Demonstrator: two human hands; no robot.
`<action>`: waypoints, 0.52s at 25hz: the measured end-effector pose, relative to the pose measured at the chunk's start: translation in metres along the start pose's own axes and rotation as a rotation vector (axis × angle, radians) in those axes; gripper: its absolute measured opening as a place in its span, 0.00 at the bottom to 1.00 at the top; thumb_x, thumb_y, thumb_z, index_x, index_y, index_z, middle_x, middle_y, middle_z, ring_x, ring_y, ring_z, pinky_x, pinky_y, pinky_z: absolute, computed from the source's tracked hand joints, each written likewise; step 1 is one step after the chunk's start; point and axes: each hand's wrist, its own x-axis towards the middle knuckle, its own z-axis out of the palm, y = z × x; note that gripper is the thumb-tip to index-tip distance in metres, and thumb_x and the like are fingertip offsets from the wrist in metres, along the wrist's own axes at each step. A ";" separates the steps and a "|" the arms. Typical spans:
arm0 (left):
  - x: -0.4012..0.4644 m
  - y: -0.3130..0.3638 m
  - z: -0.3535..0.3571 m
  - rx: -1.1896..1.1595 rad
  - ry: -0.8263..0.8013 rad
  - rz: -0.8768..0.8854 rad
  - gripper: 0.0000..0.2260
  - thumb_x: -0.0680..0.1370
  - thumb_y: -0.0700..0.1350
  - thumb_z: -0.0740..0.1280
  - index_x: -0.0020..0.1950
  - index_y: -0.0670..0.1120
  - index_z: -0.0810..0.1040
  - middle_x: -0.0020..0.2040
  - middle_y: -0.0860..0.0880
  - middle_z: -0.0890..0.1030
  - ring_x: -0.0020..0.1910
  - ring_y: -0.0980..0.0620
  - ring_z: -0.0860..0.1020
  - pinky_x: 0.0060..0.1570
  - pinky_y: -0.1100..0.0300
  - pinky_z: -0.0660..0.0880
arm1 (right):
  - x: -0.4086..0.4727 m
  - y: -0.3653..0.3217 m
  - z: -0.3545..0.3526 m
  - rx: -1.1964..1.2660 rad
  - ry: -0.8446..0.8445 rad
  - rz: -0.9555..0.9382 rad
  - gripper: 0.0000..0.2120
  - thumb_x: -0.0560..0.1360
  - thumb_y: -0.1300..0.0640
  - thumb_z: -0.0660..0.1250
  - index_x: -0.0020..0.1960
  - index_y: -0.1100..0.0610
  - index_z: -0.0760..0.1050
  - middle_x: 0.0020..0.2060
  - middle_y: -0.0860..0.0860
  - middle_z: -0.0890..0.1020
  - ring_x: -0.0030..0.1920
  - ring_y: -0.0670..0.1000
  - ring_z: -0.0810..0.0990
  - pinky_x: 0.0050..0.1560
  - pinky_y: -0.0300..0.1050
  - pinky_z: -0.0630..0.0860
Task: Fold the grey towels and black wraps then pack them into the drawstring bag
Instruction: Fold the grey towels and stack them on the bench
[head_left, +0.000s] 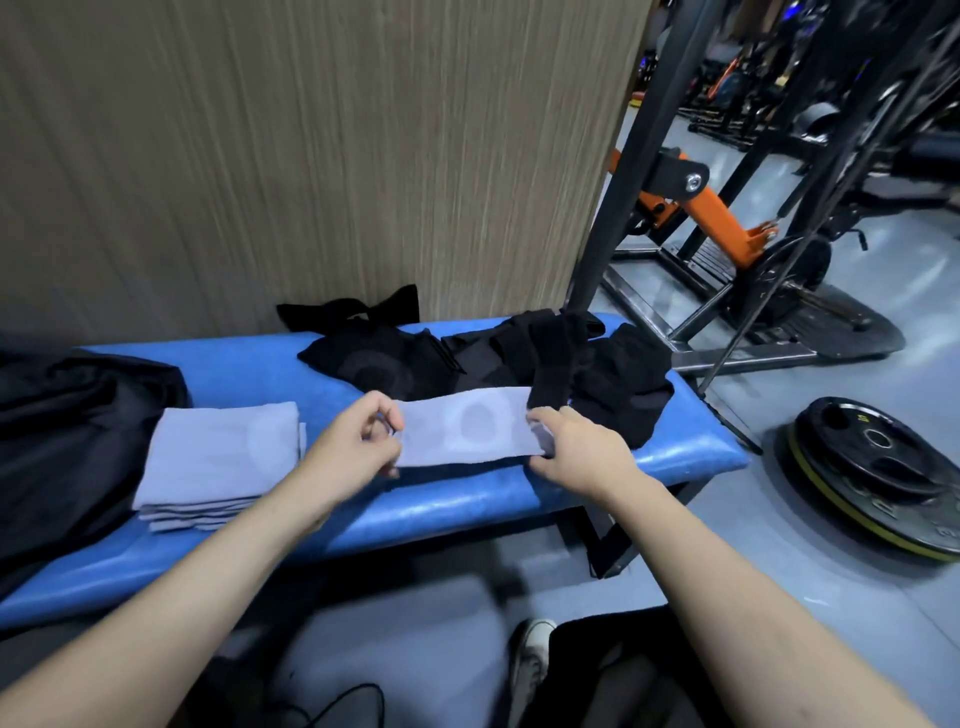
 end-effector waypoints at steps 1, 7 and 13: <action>-0.005 -0.005 -0.004 0.055 -0.020 -0.004 0.12 0.73 0.28 0.61 0.46 0.43 0.76 0.29 0.50 0.66 0.28 0.54 0.70 0.45 0.47 0.81 | 0.001 0.002 -0.001 0.028 -0.019 0.025 0.34 0.74 0.44 0.65 0.77 0.45 0.58 0.61 0.50 0.74 0.59 0.57 0.78 0.53 0.50 0.75; -0.019 -0.017 -0.014 0.449 -0.030 0.061 0.13 0.73 0.37 0.65 0.49 0.55 0.78 0.32 0.54 0.69 0.33 0.53 0.71 0.38 0.59 0.69 | 0.004 -0.003 -0.004 -0.072 0.038 0.000 0.33 0.73 0.45 0.67 0.76 0.46 0.61 0.55 0.50 0.71 0.57 0.55 0.76 0.48 0.47 0.72; -0.019 -0.021 -0.017 0.619 -0.082 0.060 0.14 0.75 0.41 0.64 0.60 0.51 0.75 0.37 0.55 0.72 0.39 0.55 0.71 0.35 0.64 0.64 | -0.007 -0.002 -0.002 -0.075 0.009 -0.165 0.18 0.74 0.52 0.67 0.64 0.45 0.73 0.47 0.44 0.67 0.50 0.50 0.74 0.44 0.43 0.66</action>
